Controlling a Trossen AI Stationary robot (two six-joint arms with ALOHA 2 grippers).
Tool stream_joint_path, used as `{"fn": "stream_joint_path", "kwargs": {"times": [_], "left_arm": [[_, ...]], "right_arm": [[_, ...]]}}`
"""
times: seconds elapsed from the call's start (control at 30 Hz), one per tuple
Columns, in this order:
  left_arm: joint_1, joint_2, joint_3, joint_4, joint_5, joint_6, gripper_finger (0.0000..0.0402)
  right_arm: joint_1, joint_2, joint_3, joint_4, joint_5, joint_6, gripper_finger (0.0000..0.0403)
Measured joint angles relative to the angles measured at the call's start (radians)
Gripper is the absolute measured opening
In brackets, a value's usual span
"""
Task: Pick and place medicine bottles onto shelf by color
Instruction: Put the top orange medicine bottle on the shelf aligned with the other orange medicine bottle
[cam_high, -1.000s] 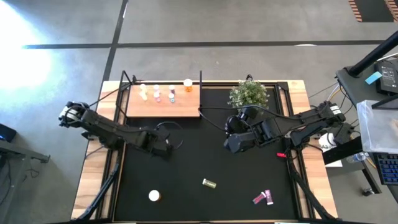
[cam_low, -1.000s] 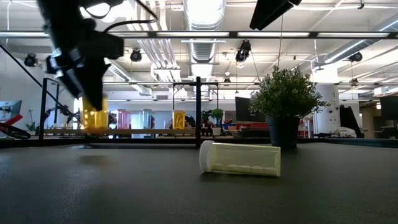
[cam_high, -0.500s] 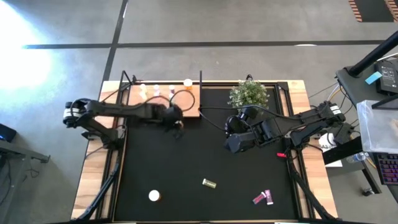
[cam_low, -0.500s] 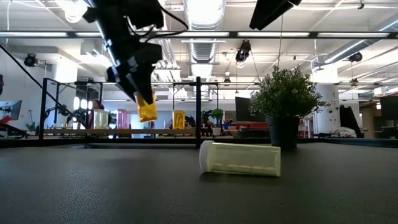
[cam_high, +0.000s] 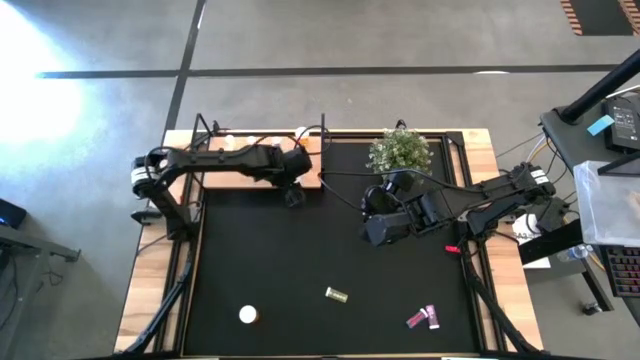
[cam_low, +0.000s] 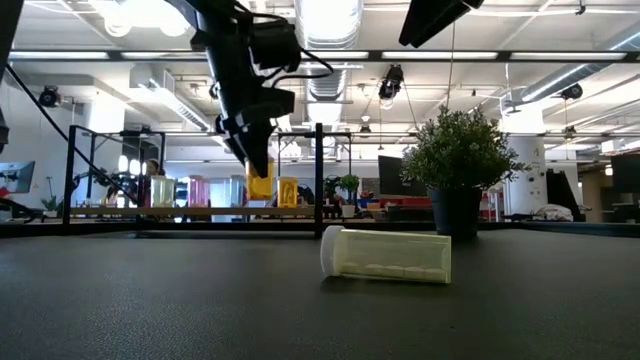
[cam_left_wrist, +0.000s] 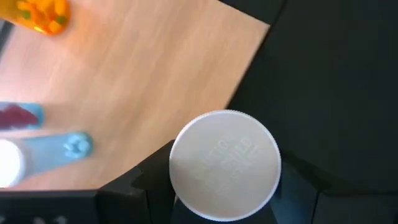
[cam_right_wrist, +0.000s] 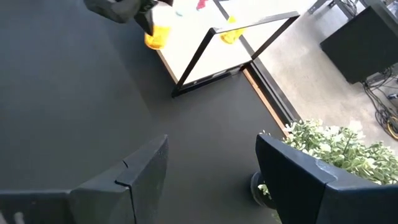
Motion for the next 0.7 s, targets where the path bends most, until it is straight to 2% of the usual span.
{"fn": "stream_joint_path", "kwargs": {"times": [0.43,0.7], "left_arm": [[0.135,0.026,0.012,0.071,0.085,0.190,0.0185],[0.181,0.100,0.099,0.058,0.086,0.255,0.0185]], "right_arm": [[0.000,0.000,0.000,0.016,0.000,0.000,0.0235],[0.000,0.000,0.000,0.031,0.000,0.000,0.0235]]}}
